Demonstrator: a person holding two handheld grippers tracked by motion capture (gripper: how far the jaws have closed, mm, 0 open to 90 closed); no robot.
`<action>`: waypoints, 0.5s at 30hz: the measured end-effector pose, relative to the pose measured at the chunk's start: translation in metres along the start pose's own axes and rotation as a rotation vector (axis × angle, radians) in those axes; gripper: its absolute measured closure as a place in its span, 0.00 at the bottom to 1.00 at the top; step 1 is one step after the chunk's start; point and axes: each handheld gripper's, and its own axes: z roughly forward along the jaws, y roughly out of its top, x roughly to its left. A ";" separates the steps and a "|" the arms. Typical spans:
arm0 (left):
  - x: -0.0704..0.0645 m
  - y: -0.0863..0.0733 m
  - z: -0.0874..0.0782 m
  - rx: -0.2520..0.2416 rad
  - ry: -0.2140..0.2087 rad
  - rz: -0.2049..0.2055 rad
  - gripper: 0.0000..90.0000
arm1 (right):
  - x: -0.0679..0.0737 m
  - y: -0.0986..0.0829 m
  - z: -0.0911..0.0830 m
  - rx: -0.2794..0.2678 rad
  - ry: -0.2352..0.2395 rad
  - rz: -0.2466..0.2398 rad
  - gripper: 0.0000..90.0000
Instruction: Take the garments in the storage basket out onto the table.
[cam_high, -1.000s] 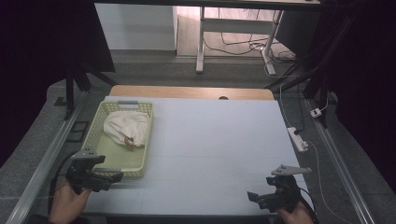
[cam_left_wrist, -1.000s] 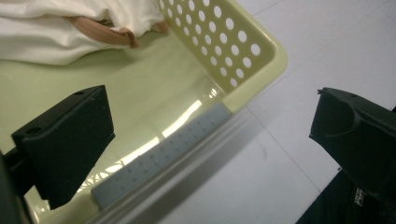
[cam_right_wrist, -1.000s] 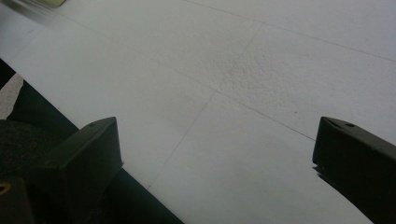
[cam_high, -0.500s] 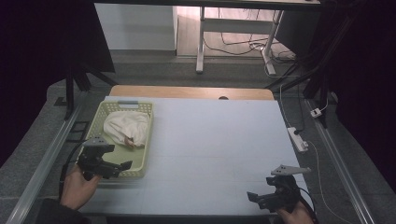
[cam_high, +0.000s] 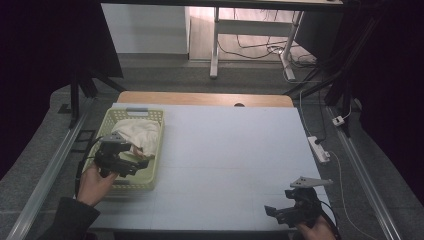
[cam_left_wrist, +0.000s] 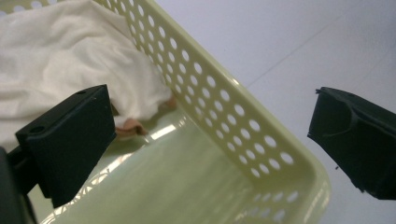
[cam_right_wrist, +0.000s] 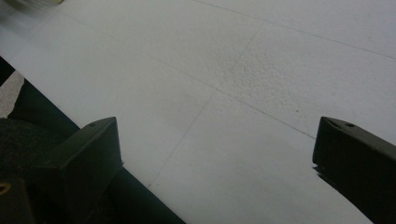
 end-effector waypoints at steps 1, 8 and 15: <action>0.002 0.002 0.002 -0.001 0.002 -0.002 0.00 | 0.000 0.000 0.000 0.000 0.000 0.000 0.01; 0.013 0.016 0.014 0.009 0.012 -0.018 0.01 | 0.000 0.000 0.000 0.001 -0.001 0.003 0.01; 0.023 0.030 0.028 -0.001 0.021 -0.033 0.02 | 0.000 0.000 0.000 0.003 0.003 0.003 0.01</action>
